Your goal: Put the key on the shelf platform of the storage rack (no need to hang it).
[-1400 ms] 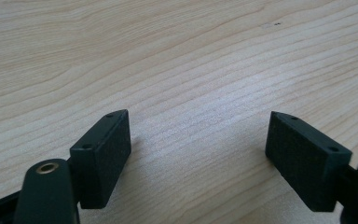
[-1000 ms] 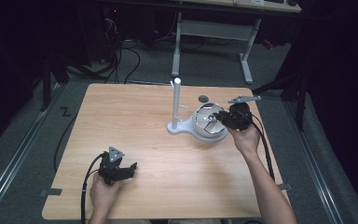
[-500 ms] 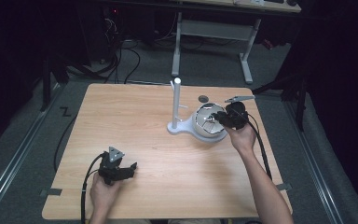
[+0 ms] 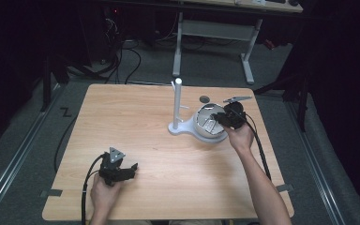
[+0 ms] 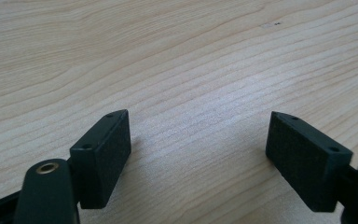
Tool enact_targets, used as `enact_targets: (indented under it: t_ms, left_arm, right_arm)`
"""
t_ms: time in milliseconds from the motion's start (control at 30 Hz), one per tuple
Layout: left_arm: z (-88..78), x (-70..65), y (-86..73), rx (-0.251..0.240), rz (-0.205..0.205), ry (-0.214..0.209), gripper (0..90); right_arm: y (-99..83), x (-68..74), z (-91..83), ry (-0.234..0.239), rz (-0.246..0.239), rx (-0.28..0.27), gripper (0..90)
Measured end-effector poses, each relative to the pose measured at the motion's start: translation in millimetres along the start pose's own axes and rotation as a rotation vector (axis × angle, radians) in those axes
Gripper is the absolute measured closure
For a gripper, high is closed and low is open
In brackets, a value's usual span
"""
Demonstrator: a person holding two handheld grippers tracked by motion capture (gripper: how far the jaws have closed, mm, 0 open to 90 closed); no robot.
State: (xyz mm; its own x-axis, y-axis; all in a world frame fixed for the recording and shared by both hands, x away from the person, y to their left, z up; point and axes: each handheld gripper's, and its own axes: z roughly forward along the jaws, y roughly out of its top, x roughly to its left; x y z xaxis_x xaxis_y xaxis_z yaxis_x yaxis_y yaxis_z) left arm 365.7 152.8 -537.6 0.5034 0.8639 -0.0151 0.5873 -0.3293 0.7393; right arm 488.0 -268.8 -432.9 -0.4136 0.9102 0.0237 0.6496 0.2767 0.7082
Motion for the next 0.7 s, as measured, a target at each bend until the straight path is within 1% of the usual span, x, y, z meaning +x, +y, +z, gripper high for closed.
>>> enact_targets:
  t_ms: [133,167,233,267,367,467,700]
  left_arm:
    - [0.0,0.0,0.0,0.0,0.0,0.0,22.5]
    - [0.0,0.0,0.0,0.0,0.0,0.0,22.5]
    - [0.1,-0.1,0.0,-0.001,0.0,0.001,22.5]
    - [0.0,0.0,0.0,0.0,0.0,0.0,22.4]
    - [0.0,-0.1,0.0,0.0,0.0,0.0,22.4]
    - [0.0,0.0,0.0,0.0,0.0,0.0,22.4]
    - [0.0,0.0,0.0,0.0,0.0,0.0,22.4]
  right_arm:
    - [0.3,0.1,6.5,-0.004,0.006,0.008,75.6]
    - [0.4,0.5,7.5,-0.003,0.002,0.011,75.6]
    - [0.6,2.7,11.8,-0.016,-0.018,0.023,75.6]
    - [0.6,3.1,13.0,-0.019,-0.019,0.027,75.6]
    - [0.6,3.0,17.2,-0.012,-0.006,0.029,75.5]
    - [0.1,4.2,21.9,-0.016,-0.018,0.039,75.5]
    - [0.4,3.4,26.4,-0.013,-0.013,0.048,75.4]
